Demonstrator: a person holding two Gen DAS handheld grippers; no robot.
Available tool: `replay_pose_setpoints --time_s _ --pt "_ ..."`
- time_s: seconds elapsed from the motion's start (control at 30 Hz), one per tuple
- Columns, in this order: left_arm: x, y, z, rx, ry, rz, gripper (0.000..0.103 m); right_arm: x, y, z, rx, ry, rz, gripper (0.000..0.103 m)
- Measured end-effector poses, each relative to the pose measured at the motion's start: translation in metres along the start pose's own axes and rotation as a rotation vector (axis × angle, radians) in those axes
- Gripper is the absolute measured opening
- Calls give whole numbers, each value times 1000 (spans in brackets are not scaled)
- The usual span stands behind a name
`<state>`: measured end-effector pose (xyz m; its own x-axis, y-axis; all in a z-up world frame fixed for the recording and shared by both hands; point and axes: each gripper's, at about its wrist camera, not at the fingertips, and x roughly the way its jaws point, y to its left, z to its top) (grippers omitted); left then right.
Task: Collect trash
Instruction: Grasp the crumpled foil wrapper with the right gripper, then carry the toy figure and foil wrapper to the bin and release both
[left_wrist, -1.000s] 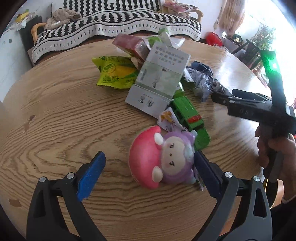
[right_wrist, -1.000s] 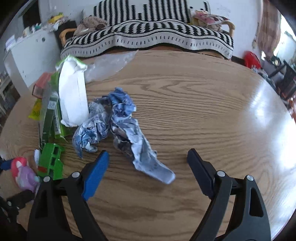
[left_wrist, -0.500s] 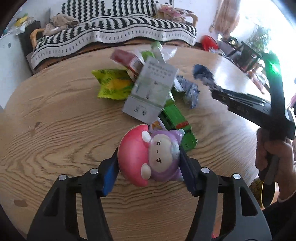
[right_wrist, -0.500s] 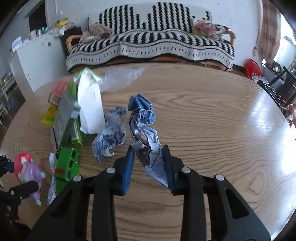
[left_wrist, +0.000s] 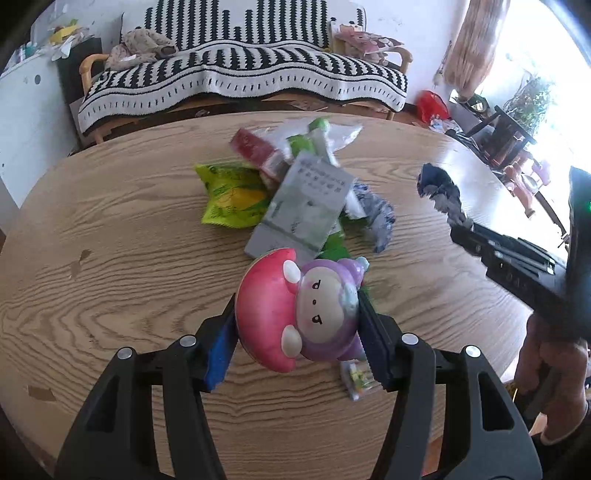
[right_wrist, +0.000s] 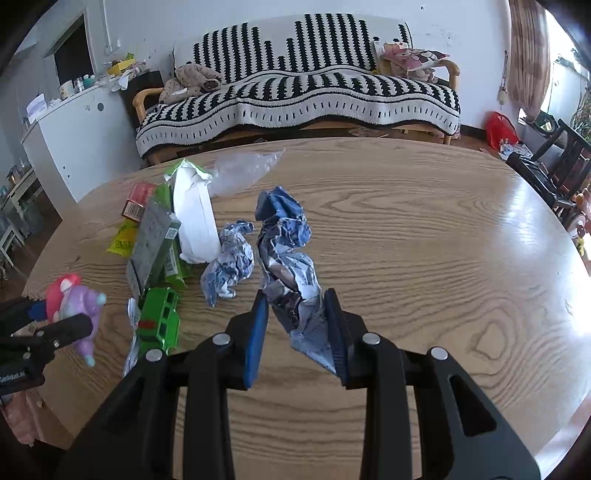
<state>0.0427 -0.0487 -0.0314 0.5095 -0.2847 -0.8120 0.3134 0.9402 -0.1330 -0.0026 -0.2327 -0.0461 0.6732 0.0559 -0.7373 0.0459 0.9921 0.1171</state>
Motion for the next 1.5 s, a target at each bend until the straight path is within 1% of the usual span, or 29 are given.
replay_pose_setpoints --time_s 0.1,0.3,0.47,0.57,0.67,0.8,0.9,1.03,1.2,1.3,1.4,1.47,1.5 --pt "1 -13 5 7 -9 -6 59 -12 -8 -7 10 -4 -14 31" --pt "2 -56 10 30 -25 -41 59 -47 -31 -24 52 -29 -55 31" --pt "1 -104 7 84 -39 -95 59 -83 -60 -40 108 -55 -91 31" --pt "1 -129 3 105 -33 -132 59 -101 -78 -51 142 -57 -105 31" --pt "0 -157 1 127 -29 -174 59 -123 -103 -62 209 -64 -105 31" --pt "2 -202 -4 151 -12 -229 59 -154 -139 -83 259 -88 -169 31" --pt "1 -233 -10 180 -9 -255 59 -177 -174 -107 309 -88 -222 31" --pt "-1 -289 -23 244 4 -302 59 -206 -220 -143 369 -81 -302 31" --pt "-5 -362 -43 314 34 -373 59 -256 -282 -202 461 -76 -410 31" --pt "-11 -417 -65 392 58 -417 59 -284 -309 -235 514 -79 -460 31" --pt "-18 -453 -86 434 86 -454 59 -312 -333 -267 570 -82 -501 31" --pt "-23 -485 -104 471 107 -485 59 -328 -344 -286 599 -85 -523 31" --pt "-25 -493 -110 483 111 -491 59 -338 -350 -296 615 -86 -537 31"
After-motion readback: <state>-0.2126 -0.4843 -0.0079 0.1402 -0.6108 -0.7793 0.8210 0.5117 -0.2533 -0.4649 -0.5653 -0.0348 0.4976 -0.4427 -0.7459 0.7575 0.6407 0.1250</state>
